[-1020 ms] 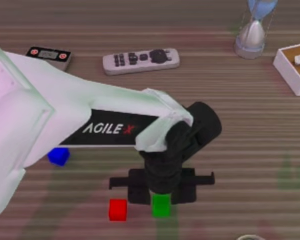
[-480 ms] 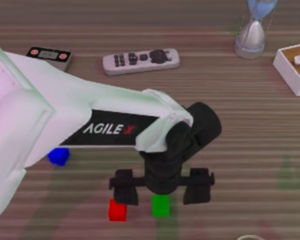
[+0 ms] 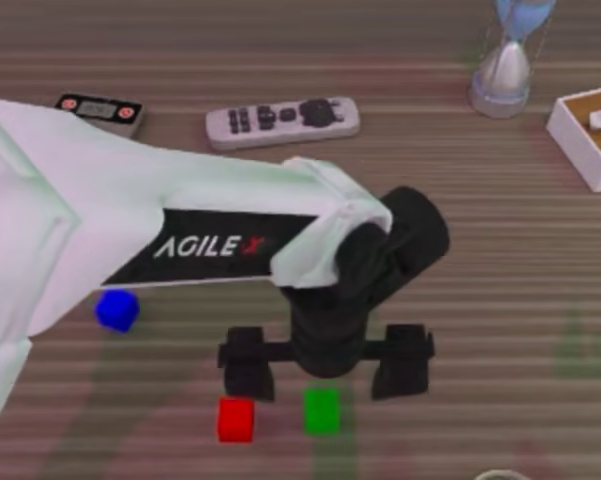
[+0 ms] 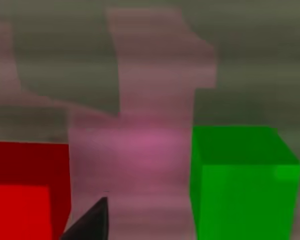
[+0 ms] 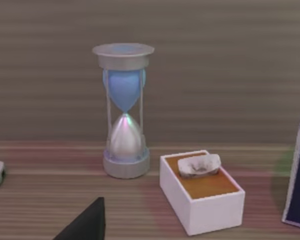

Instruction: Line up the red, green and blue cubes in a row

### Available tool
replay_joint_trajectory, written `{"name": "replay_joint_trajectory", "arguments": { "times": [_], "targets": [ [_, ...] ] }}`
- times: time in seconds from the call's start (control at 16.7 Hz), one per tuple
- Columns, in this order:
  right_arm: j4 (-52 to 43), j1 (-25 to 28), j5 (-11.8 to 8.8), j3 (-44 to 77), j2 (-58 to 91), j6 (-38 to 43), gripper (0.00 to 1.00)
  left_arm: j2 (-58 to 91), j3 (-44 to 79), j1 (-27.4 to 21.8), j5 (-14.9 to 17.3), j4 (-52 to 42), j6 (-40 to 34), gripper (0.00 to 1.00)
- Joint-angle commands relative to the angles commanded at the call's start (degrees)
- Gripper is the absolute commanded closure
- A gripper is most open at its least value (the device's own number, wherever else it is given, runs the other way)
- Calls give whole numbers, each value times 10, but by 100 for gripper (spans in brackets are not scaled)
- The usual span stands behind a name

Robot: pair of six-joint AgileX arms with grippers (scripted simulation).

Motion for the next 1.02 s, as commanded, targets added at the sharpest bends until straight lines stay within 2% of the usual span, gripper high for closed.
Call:
{"name": "replay_joint_trajectory", "arguments": {
  "times": [0.3,0.66,0.84,1.02],
  "targets": [
    [0,0,0,0,0,0,0,-42,51,7,0,-95,-2,0],
    [0,0,0,0,0,0,0,-43,52,10,0,-97,6,0],
    [0,0,0,0,0,0,0,-42,48,47,0,-92,59,0],
    [0,0,0,0,0,0,0,-42,38,114,2,-86,165,0]
  ]
}}
